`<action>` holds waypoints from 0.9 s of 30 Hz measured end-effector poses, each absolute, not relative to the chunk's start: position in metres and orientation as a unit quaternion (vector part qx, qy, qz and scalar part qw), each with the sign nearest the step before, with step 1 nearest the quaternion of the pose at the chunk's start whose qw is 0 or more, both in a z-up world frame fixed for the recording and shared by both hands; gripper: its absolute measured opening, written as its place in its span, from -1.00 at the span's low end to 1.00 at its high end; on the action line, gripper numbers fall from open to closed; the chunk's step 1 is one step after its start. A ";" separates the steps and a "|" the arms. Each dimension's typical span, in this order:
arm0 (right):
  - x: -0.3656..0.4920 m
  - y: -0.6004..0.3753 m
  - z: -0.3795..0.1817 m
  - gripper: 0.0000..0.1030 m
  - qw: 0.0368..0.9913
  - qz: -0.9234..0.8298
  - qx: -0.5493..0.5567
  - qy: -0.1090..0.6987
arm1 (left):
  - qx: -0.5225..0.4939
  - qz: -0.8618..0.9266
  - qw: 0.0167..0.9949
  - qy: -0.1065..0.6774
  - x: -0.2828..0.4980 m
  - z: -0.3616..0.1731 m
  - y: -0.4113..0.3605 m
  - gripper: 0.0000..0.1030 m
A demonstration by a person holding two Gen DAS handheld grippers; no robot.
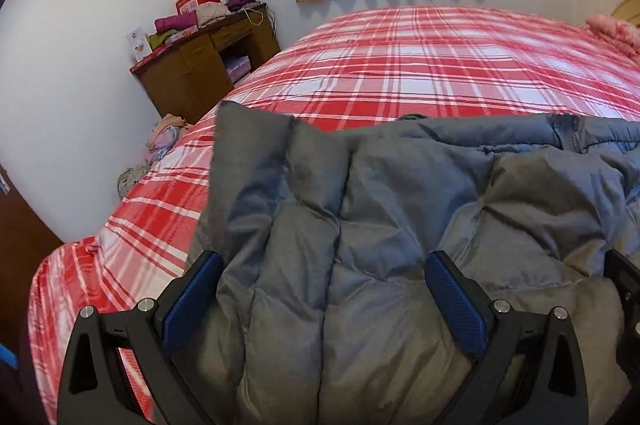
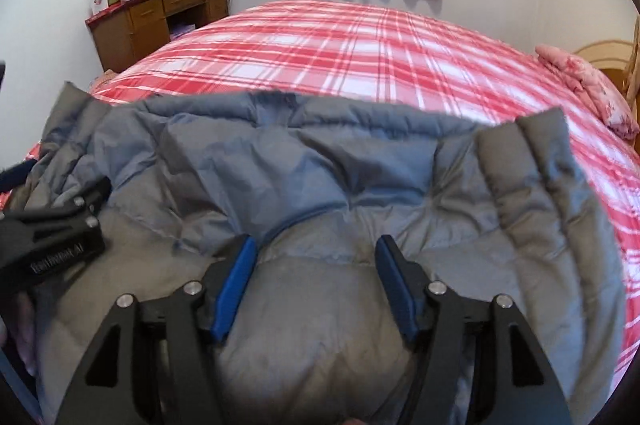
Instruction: Fold large clothes
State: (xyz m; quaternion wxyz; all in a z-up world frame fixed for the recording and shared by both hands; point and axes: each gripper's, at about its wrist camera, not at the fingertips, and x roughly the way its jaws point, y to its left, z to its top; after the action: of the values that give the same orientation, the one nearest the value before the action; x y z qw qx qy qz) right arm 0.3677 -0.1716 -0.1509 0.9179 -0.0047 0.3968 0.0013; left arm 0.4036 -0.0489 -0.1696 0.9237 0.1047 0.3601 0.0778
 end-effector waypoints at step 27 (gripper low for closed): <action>0.296 -0.146 -0.163 0.55 0.923 -0.027 -0.063 0.380 | 0.088 0.082 0.935 0.333 0.332 -0.177 -0.045 0.98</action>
State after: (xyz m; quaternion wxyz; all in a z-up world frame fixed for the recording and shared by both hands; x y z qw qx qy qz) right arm 0.2963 -0.1463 -0.1627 0.9226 -0.0634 0.3796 -0.0269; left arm 0.3323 -0.0452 -0.1773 0.9352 0.0879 0.3331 0.0819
